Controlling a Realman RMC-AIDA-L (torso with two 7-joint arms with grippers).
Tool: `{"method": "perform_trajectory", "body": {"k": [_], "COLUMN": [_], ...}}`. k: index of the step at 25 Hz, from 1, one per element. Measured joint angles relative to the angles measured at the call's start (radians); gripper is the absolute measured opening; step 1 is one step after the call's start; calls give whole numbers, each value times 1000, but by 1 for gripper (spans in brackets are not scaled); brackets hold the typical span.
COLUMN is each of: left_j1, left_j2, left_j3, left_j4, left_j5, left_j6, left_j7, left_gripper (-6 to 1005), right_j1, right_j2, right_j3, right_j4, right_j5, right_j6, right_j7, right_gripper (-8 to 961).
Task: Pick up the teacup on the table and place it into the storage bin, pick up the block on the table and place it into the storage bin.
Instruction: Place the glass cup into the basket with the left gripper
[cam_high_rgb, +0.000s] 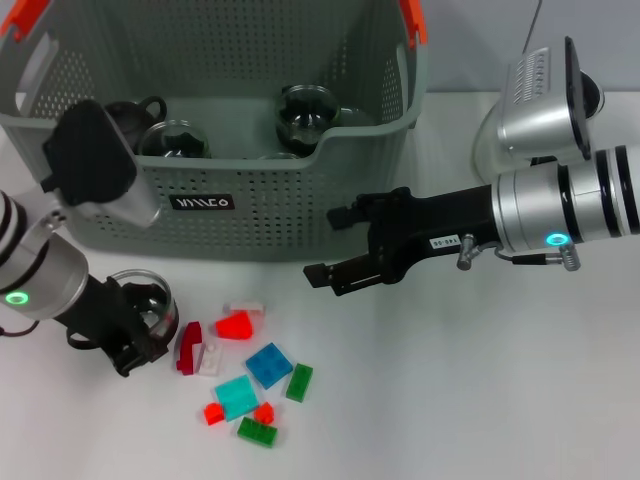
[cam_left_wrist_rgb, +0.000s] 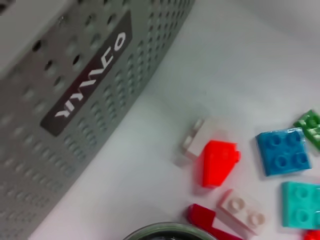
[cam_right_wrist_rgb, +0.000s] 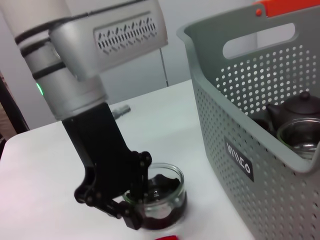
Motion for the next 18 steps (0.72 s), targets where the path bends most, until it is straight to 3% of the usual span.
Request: {"method": "perform_trajectory", "body": {"k": [6, 10, 15, 18], "left_j1": [7, 6, -23, -66], "left_j2": [-1, -1, 5, 23], "left_j3": [-11, -70, -264, -418], "left_j4": [127, 199, 213, 155], "left_j5": [-45, -143, -361, -549], "left_j6": [125, 202, 332, 425], "left_j7": [-85, -120, -124, -128], "left_gripper": [35, 35, 36, 36], "right_j1": [0, -1, -16, -23], "right_j2": [-4, -6, -9, -10], "right_j3": [0, 0, 0, 0], "right_j4": [-1, 6, -2, -3], "right_j5": [-3, -7, -8, -8], "right_j6": [-2, -2, -11, -14], "right_j7": [-11, -22, -22, -23], "right_gripper": [945, 945, 945, 945]}}
